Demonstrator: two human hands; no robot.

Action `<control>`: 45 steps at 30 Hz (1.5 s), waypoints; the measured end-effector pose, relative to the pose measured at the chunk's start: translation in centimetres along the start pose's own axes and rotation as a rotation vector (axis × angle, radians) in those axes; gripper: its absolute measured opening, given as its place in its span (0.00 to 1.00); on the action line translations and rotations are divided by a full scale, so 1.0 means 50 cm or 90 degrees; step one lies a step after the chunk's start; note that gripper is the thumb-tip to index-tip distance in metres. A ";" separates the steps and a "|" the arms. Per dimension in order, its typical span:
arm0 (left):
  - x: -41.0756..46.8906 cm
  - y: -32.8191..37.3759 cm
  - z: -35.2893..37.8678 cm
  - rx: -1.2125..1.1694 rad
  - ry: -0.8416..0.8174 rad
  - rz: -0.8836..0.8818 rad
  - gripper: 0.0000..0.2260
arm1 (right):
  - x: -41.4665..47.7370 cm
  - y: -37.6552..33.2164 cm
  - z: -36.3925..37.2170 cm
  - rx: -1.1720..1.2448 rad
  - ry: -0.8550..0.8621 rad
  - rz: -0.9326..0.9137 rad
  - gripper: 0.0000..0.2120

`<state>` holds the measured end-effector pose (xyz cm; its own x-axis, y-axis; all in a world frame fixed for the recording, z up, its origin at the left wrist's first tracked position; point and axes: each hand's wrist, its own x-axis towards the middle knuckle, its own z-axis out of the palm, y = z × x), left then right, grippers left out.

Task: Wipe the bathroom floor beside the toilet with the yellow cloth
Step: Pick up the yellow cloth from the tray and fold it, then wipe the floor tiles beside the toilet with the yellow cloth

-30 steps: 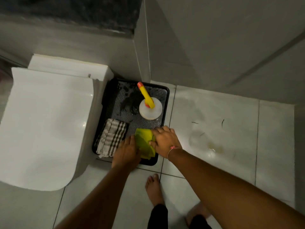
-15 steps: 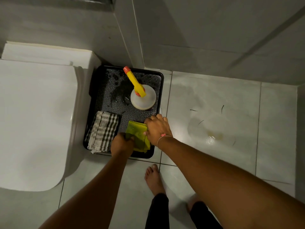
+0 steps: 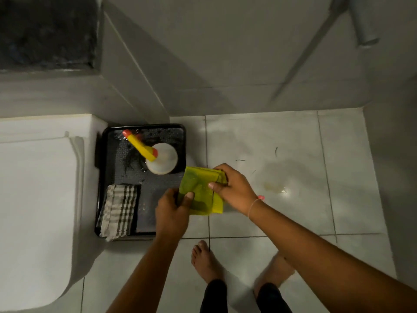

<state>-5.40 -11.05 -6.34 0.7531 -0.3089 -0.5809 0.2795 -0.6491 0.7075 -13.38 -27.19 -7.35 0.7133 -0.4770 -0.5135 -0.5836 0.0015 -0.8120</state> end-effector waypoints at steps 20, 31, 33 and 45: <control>0.242 -0.288 0.609 0.601 -0.322 0.148 0.29 | 0.030 0.686 -0.189 0.200 0.349 0.331 0.11; 0.487 -0.507 0.607 0.760 -0.146 0.409 0.33 | 0.087 1.001 -0.043 -0.498 0.180 0.000 0.39; 0.502 -0.524 0.629 0.754 -0.103 0.410 0.33 | 0.062 1.033 -0.039 -0.510 0.147 0.002 0.40; 0.527 -0.575 0.656 0.740 0.019 0.483 0.31 | 0.146 1.056 -0.129 -0.585 0.215 0.017 0.43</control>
<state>-13.14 -23.31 -55.19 0.5132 -0.8369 -0.1904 -0.8385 -0.5362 0.0969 -41.48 -36.28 -52.18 0.6302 -0.7138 -0.3056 -0.7752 -0.6006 -0.1958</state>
